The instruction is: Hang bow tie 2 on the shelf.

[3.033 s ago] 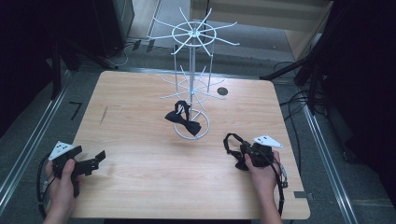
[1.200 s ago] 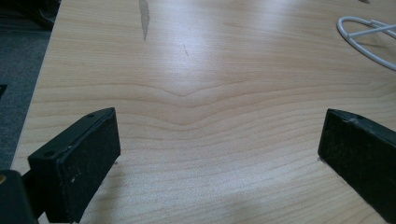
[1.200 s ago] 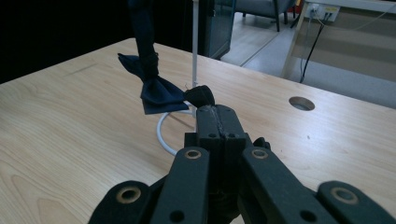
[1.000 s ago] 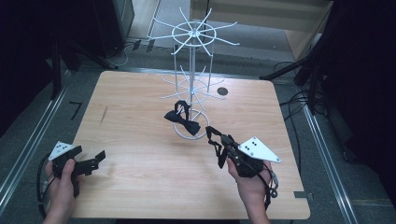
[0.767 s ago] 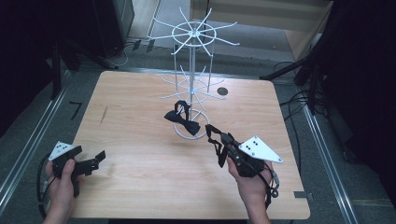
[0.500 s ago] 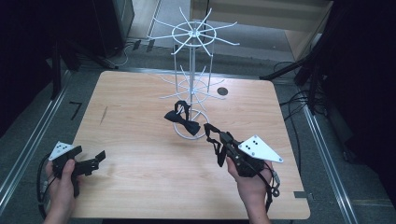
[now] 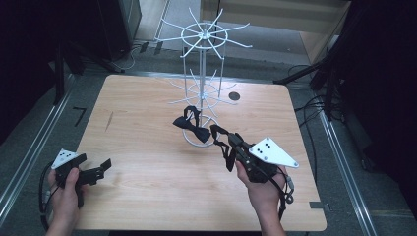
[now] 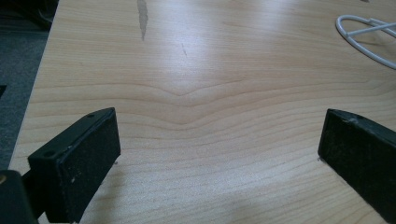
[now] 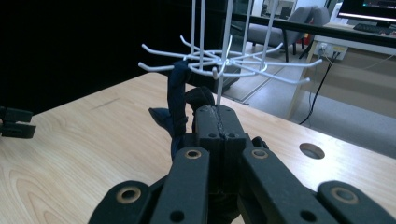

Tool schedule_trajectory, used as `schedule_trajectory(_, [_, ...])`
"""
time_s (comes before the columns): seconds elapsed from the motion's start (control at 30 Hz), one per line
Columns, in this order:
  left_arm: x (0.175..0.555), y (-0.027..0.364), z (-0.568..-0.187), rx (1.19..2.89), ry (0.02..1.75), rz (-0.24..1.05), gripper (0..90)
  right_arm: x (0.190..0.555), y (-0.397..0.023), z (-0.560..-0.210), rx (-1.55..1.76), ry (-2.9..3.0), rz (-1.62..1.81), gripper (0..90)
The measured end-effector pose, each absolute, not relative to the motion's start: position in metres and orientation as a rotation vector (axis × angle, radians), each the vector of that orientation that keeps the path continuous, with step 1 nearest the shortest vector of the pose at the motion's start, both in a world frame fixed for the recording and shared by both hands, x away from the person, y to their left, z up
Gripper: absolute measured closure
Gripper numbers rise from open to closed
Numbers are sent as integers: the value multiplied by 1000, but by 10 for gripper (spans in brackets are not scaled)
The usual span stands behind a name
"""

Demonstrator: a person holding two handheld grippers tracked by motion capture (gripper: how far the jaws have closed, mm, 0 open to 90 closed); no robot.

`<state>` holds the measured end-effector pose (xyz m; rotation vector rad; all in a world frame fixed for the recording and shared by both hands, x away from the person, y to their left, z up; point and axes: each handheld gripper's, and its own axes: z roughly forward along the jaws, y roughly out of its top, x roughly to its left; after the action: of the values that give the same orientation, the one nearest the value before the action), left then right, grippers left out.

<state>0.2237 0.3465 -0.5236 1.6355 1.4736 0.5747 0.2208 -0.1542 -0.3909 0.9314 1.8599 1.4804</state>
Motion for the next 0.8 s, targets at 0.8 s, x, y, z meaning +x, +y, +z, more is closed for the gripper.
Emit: schedule_trajectory(0.8, [224, 347, -523, 1639, 1471, 573, 0, 239, -144, -370, 890, 1838, 1499, 900])
